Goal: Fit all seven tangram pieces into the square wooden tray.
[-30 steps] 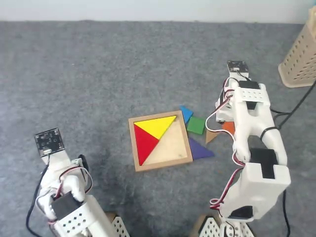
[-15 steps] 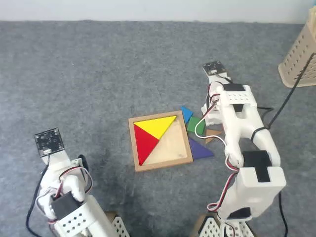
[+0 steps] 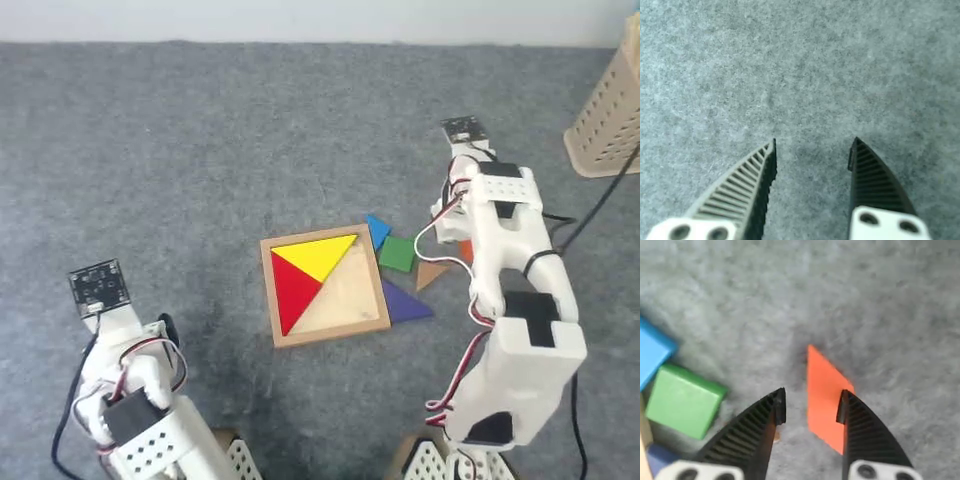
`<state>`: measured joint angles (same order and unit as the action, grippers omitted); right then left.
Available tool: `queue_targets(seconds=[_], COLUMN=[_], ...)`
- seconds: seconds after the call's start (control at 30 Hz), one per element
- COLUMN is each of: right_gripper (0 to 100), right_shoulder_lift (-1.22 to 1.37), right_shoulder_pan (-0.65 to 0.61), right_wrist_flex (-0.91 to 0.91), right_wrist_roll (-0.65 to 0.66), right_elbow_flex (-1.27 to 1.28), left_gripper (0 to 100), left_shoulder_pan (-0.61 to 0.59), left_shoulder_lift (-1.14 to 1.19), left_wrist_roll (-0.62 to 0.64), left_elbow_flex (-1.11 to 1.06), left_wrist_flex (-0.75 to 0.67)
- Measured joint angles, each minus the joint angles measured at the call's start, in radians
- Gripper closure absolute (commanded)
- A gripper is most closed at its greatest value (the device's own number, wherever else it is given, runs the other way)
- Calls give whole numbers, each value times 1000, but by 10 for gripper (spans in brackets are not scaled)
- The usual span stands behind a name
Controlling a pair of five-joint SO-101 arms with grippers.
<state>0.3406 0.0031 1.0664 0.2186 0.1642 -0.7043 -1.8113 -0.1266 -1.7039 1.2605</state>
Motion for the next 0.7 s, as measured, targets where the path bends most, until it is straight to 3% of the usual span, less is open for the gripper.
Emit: queue_targets(seconds=[0.37, 0.57, 0.7], right_gripper=[834, 899, 829], right_shoulder_lift=[101, 146, 150], right_shoulder_pan=[57, 71, 106], right_wrist_flex=[49, 95, 110], right_wrist_roll=[-2, -15, -15], right_elbow_flex=[-87, -160, -189], left_gripper=[775, 775, 775], left_shoulder_pan=[0, 0, 0], left_shoulder_lift=[0, 0, 0], left_wrist_roll=[0, 0, 0], left_elbow_flex=[0, 0, 0], left_wrist_flex=[0, 0, 0])
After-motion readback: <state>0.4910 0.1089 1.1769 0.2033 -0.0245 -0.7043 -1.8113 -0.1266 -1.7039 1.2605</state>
